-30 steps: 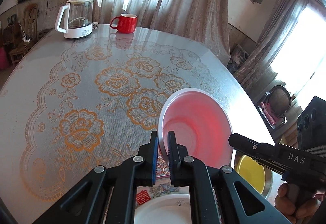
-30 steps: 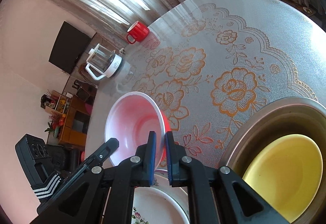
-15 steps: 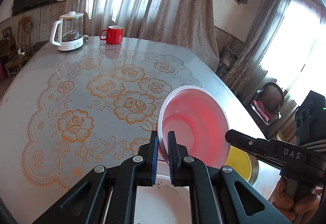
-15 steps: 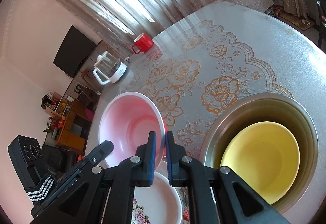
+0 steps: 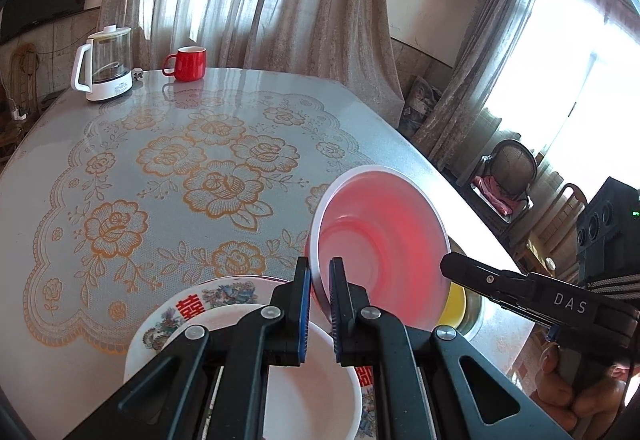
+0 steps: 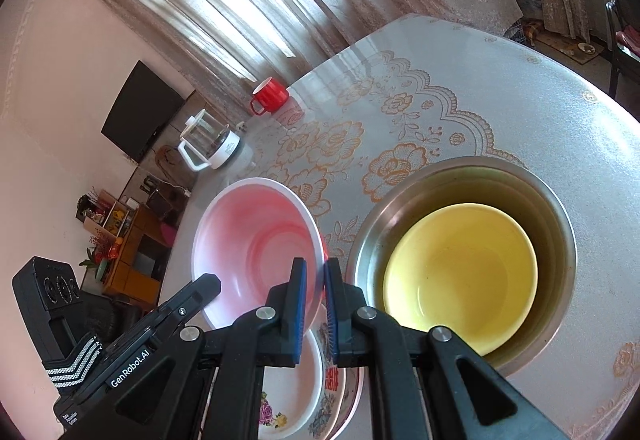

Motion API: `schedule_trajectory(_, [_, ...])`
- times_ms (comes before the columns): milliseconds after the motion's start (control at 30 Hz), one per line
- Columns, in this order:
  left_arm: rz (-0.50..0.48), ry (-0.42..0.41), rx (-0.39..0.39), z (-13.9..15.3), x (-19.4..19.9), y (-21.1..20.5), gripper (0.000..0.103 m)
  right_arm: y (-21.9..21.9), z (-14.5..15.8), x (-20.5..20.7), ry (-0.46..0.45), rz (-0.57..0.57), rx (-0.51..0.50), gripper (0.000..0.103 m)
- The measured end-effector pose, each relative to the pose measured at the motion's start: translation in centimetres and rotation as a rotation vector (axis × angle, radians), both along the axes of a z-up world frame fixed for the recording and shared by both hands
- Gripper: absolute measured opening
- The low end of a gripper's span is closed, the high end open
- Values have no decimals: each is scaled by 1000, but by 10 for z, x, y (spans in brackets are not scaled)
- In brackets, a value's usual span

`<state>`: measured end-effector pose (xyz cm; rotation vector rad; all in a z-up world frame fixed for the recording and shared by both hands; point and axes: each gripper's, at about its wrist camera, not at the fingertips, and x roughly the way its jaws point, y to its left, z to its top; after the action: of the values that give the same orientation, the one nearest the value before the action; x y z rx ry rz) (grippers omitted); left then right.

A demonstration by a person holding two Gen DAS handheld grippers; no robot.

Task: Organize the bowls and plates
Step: 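Lift the red bowl and carry it over the steel bowl, then lower the red bowl into the yellow bowl inside the steel bowl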

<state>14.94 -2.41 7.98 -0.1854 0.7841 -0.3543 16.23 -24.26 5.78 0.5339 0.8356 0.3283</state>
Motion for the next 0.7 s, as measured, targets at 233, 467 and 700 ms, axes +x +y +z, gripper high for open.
schedule_trajectory(233, [-77,66,-91,-1,2,-19,9,-25,6,-23,-33,-56,-8,8])
schedule_trajectory(467, [-162,100,-151,11,13,-53,9,-55,17,-38,-74,-139,-13,8])
schedule_trajectory(700, [-187,164,-93,-10,22,-79,9,-71,3,-35,-18,-201,-29,8])
